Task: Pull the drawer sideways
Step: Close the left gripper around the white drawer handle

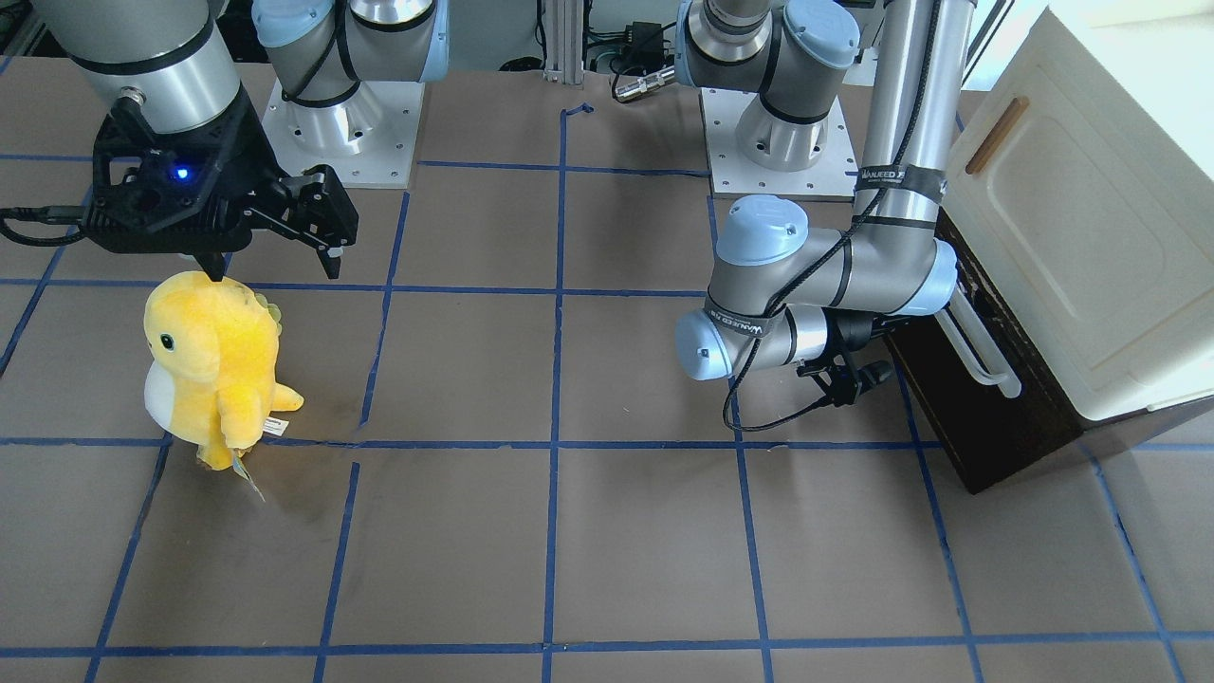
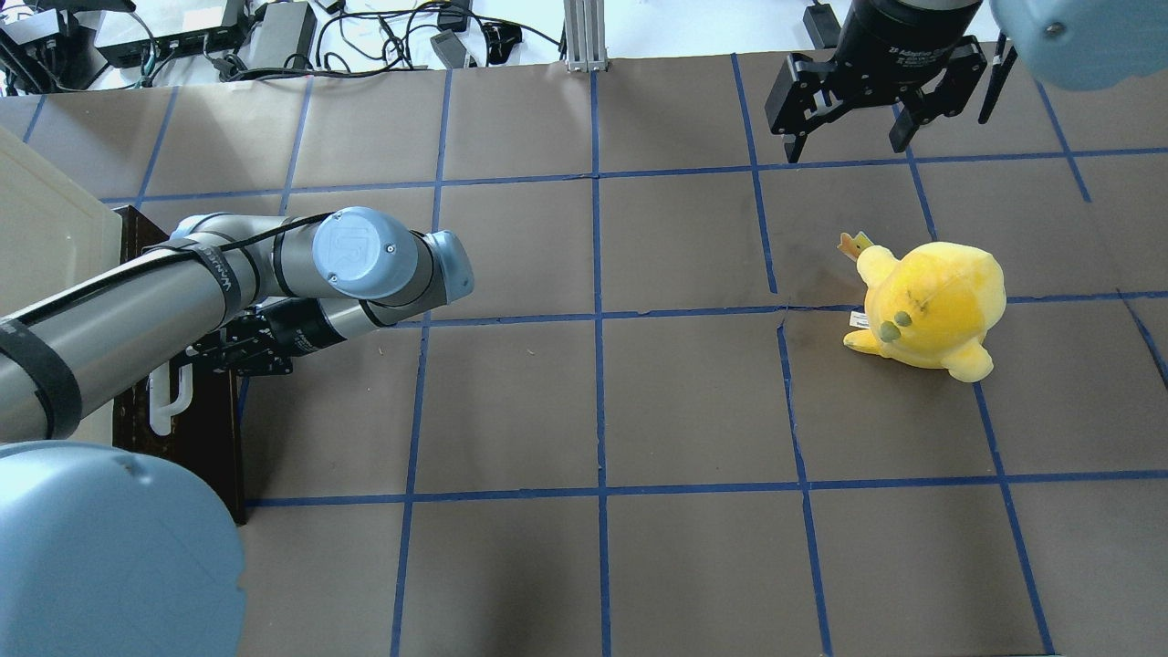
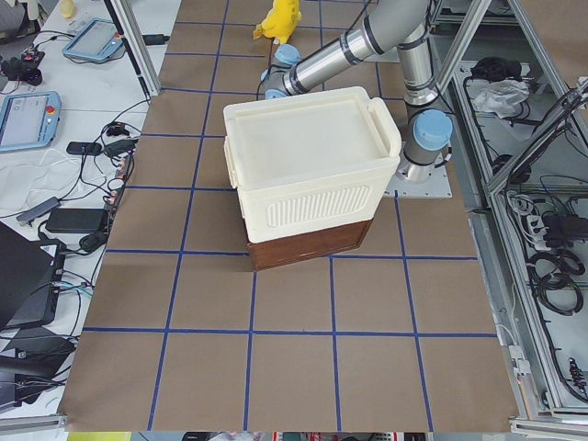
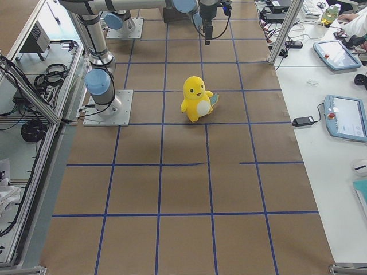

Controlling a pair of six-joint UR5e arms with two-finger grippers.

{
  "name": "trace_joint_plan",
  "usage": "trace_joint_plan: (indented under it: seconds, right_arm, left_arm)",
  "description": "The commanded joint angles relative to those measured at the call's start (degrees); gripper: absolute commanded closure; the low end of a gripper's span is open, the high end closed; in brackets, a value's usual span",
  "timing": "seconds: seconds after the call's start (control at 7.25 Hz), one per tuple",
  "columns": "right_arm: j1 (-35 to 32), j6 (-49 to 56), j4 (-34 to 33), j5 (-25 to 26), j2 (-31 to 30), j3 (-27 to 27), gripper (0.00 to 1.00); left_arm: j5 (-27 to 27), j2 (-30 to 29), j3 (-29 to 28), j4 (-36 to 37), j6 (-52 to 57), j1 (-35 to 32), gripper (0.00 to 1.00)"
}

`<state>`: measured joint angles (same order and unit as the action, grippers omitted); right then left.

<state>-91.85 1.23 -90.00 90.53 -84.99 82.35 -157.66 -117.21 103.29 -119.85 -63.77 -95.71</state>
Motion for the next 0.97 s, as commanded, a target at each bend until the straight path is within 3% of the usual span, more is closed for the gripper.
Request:
trace_joint_plan:
  seconds: [0.0, 0.83]
  right_arm:
    - [0.00, 0.00, 0.00, 0.00, 0.00, 0.00, 0.00]
    - [0.00, 0.00, 0.00, 0.00, 0.00, 0.00, 0.00]
  left_arm:
    - [-0.01, -0.74, -0.28, -0.03, -0.91, -0.09, 0.88]
    - [0.51, -1.97, -0.54, 0.14, -1.09, -0.26, 0.88]
